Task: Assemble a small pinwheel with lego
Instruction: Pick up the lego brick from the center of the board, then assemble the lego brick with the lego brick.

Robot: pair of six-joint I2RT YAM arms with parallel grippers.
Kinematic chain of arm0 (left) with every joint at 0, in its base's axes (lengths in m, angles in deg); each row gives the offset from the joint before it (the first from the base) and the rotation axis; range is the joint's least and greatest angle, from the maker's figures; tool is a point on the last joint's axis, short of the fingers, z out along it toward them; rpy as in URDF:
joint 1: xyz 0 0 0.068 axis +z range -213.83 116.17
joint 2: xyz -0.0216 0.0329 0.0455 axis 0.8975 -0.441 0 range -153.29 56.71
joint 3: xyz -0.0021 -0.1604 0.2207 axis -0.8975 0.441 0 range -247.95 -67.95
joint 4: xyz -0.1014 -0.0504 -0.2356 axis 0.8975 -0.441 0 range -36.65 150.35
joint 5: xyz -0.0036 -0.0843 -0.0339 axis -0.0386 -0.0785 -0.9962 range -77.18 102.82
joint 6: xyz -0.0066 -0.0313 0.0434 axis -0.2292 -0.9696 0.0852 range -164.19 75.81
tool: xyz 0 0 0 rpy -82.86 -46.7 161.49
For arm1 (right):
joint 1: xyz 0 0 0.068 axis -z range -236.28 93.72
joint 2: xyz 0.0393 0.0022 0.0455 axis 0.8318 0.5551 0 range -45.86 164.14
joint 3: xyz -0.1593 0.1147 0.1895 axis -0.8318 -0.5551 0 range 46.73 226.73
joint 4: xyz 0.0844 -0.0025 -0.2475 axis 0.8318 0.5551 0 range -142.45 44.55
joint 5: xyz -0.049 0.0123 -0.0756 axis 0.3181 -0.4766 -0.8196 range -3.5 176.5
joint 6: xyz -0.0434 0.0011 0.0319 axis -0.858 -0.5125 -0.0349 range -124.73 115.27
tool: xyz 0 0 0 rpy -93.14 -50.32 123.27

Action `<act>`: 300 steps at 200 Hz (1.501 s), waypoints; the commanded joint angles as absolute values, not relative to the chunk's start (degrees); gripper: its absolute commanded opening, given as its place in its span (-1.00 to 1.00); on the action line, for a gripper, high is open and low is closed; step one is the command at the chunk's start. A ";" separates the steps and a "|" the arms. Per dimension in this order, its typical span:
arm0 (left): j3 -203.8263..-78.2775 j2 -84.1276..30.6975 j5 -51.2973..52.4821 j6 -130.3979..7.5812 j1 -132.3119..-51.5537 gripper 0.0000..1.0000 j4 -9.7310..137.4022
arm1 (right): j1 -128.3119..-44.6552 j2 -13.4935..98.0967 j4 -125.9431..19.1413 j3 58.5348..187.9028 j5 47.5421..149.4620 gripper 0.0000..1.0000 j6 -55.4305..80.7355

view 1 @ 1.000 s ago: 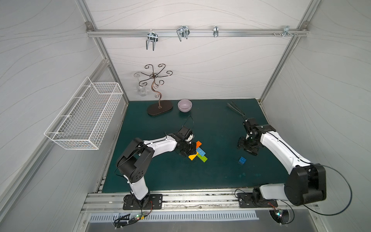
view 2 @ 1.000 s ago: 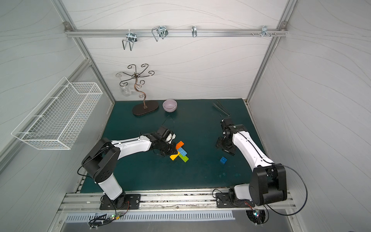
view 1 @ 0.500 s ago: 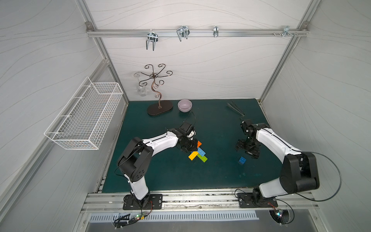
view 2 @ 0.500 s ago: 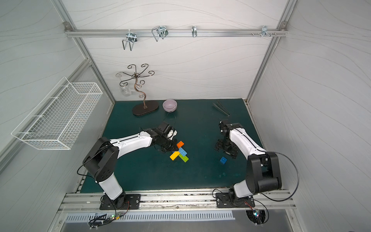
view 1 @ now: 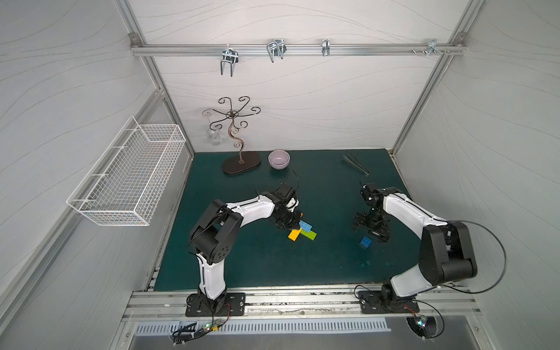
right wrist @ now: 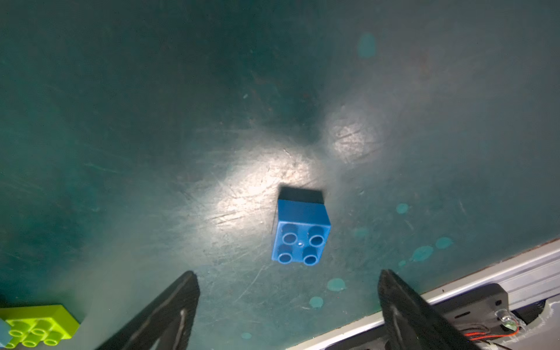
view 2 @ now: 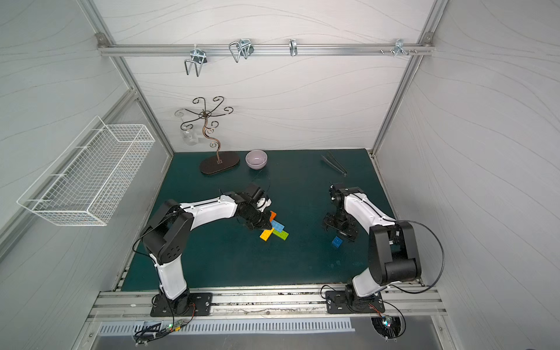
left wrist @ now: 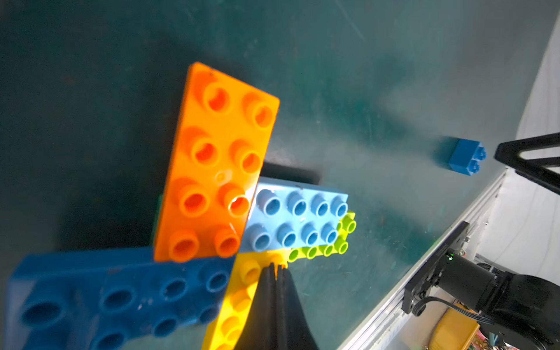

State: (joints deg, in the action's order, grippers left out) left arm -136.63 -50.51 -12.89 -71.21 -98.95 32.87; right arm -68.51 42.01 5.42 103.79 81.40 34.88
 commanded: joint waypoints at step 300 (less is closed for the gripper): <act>-120.99 -14.97 -4.67 -72.31 -71.88 0.99 20.94 | -105.53 69.52 9.26 142.71 88.15 -0.85 -11.67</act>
